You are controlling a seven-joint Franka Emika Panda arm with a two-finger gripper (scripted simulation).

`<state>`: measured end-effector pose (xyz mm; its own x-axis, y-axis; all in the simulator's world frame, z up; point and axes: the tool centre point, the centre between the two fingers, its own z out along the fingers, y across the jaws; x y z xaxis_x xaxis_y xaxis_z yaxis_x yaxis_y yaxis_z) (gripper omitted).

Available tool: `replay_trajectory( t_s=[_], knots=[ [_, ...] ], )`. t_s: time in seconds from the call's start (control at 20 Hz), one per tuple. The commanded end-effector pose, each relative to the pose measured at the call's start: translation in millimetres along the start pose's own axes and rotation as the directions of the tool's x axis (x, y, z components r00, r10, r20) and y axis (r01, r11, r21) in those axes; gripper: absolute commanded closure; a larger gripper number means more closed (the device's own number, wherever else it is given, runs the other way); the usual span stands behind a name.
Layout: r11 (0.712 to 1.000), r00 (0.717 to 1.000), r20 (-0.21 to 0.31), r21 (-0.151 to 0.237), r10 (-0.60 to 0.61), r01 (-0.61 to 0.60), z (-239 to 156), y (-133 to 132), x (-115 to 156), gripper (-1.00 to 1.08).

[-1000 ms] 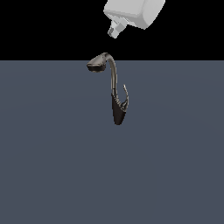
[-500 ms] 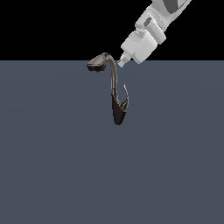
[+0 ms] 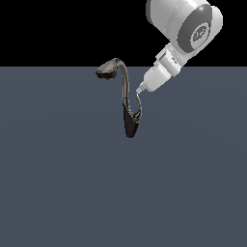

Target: Turn on the faucet by rotating a designated handle.

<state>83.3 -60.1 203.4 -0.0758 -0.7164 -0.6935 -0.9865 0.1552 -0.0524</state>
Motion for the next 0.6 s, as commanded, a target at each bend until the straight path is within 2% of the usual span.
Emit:
replay_trajectory(
  t_s=[0.0, 0.25, 0.55],
  knots=[
    [0.999, 0.999, 0.008, 0.012, 0.045, -0.045, 5.9, -4.3, 10.9, 1.08],
    [0.996, 0.996, 0.016, 0.023, 0.091, -0.091, 12.0, -7.7, 22.6, 1.08],
    [0.995, 0.995, 0.016, 0.023, 0.094, -0.095, 12.6, -7.7, 23.7, 1.08]
  ],
)
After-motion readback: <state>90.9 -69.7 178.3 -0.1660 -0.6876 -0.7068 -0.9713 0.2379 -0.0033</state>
